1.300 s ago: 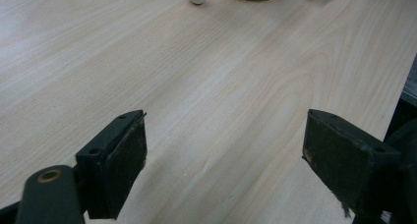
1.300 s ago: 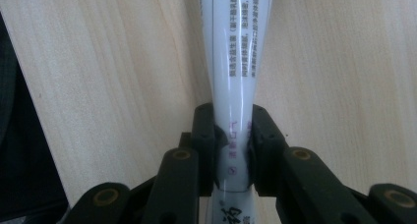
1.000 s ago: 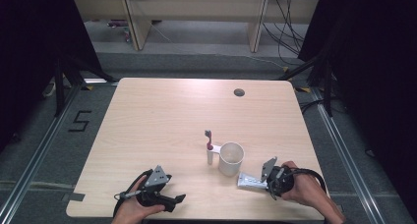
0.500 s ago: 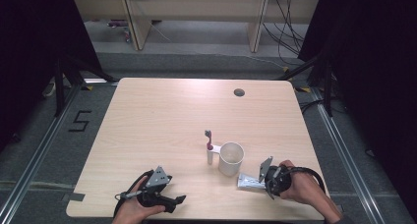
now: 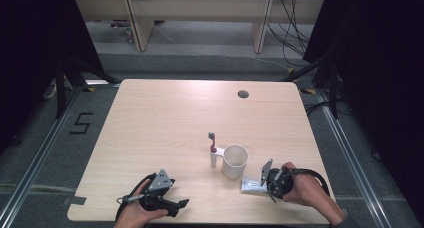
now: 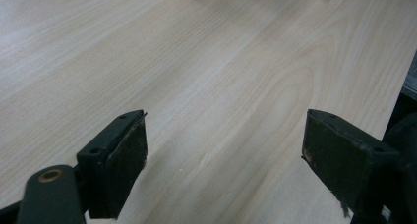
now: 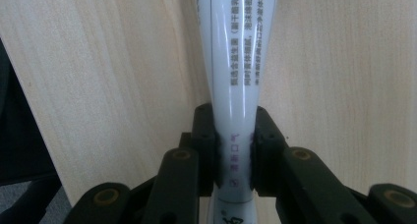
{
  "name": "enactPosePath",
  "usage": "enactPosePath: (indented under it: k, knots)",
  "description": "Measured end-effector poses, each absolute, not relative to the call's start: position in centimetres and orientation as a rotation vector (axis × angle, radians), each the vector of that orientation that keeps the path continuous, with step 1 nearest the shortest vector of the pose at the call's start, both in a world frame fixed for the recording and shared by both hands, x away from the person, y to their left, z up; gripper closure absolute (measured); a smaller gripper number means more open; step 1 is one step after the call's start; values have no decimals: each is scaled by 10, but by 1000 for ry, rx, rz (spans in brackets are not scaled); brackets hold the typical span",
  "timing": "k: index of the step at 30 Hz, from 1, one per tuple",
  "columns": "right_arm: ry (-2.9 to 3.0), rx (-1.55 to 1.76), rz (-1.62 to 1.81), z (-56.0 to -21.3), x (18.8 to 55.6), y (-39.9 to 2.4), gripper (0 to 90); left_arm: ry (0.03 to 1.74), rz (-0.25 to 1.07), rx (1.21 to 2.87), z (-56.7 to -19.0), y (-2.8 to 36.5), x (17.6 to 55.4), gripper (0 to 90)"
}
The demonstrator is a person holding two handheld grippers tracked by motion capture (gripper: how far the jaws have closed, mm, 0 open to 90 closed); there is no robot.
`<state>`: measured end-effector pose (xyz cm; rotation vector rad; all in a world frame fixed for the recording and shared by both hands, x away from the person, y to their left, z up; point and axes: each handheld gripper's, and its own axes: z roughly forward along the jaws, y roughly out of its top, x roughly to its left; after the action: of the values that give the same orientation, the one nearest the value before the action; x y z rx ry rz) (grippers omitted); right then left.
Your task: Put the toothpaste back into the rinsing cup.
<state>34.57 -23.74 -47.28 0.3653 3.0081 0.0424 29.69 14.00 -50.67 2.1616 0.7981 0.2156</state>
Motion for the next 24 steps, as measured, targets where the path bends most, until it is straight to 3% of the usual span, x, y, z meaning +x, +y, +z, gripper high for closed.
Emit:
enactPosePath:
  k: [24]
  knots:
    - [2985,347,118,-470,335,-241,774,805,219,2154,-506,141,297,169]
